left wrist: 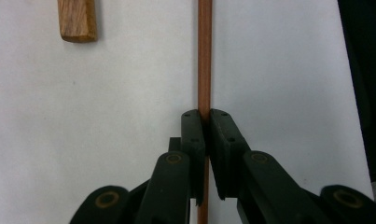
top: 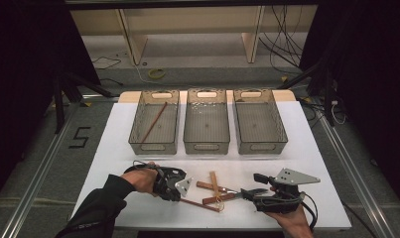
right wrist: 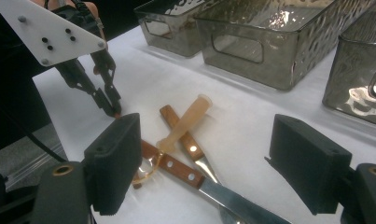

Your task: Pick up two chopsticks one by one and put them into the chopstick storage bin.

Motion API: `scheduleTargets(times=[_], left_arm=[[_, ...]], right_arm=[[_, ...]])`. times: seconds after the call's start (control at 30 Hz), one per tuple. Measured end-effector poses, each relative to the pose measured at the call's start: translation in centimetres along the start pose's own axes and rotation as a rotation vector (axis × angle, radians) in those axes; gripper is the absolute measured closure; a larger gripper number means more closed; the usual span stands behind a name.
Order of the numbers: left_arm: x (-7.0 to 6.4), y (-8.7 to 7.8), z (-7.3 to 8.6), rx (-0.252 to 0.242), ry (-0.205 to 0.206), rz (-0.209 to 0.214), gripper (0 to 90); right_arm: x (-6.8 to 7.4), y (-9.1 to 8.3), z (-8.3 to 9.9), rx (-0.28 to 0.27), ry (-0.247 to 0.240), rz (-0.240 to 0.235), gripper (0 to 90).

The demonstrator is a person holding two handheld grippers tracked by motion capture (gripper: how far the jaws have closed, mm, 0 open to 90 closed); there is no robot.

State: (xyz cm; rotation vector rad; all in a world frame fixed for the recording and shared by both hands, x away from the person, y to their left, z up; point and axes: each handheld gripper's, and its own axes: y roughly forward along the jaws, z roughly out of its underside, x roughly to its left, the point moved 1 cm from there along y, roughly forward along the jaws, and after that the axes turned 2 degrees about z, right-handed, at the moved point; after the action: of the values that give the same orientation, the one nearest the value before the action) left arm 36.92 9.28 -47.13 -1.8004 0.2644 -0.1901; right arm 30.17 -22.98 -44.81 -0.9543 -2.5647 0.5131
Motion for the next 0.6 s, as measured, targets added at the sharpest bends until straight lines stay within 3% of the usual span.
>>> scheduleTargets(times=[0.17, 0.37, 0.6], left_arm=[[-0.3, -0.3, -0.1, 0.005, 0.005, 0.004, 84.0], [-0.5, -1.4, 0.2, -0.01, -0.004, -0.023, 84.0], [-1.0, -2.5, 0.1, -0.043, -0.004, -0.016, 84.0]], right_arm=[[0.0, 0.0, 0.0, 0.0, 0.001, -0.001, 26.1], [0.0, 0.0, 0.0, -0.003, 0.004, -0.001, 26.1], [0.0, 0.0, 0.0, -0.002, 0.004, 0.0, 26.1]])
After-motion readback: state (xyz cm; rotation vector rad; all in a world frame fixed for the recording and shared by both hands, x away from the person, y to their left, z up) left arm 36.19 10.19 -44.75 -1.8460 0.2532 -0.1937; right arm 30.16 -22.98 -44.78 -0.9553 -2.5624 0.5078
